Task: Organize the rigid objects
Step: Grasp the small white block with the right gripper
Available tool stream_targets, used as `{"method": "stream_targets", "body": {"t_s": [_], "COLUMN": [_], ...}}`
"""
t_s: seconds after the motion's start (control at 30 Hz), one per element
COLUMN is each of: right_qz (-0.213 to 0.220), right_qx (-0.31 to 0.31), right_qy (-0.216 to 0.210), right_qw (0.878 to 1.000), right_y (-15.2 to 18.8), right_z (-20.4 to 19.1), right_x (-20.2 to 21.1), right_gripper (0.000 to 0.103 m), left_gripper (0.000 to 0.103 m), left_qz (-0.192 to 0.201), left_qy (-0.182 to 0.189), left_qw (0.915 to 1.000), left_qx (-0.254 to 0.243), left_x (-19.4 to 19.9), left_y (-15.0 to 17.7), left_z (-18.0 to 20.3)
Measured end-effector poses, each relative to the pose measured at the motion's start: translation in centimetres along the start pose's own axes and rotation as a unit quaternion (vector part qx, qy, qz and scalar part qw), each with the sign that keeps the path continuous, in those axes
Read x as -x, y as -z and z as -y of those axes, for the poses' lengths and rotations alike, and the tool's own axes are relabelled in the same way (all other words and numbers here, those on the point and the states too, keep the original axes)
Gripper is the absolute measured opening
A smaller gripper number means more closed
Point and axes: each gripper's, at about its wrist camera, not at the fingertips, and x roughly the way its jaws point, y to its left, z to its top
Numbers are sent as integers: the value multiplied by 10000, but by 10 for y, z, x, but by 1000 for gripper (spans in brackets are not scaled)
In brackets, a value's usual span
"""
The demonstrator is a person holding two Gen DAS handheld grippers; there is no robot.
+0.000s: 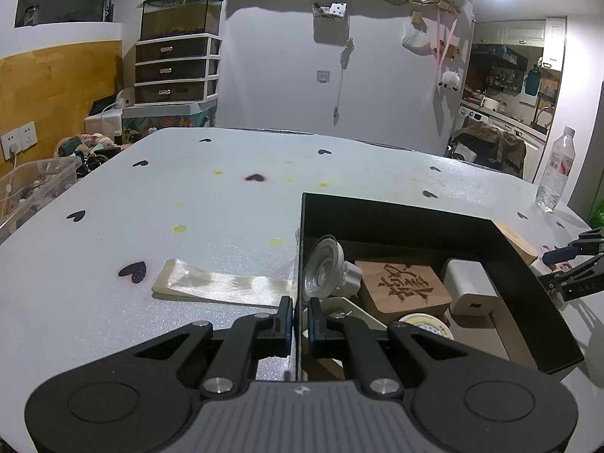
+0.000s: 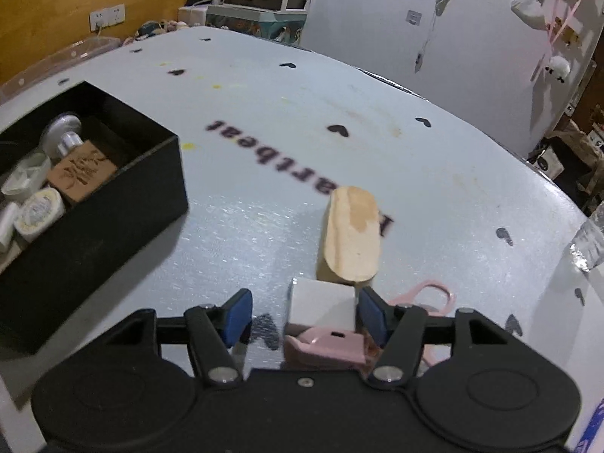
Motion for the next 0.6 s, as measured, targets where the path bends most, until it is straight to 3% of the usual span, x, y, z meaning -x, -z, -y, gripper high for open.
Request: {"method": "stream_targets", "body": {"t_s": [0.17, 0.23, 0.43, 0.6], "right_qz": [-41, -69, -72, 179], "right_qx": [224, 239, 403, 420], "right_qy": [64, -76, -196, -389], "right_qw": [9997, 9997, 9990, 9982], "right_y": [-2, -5, -4, -4], "right_z": [3, 4, -6, -18], "right_x": [-6, -7, -1, 18], "right_gripper": [61, 46, 45, 41], "left_gripper": [7, 7, 7, 7], "left_qz": [0, -1, 1, 6], "left_qy": [1, 3, 8, 17], "left_qw": [10000, 10000, 10000, 10000], "left_qx": [5, 7, 12, 10], "left_x": [0, 0, 0, 0], "left_y": [0, 0, 0, 1], "left_z": [0, 0, 0, 0]}}
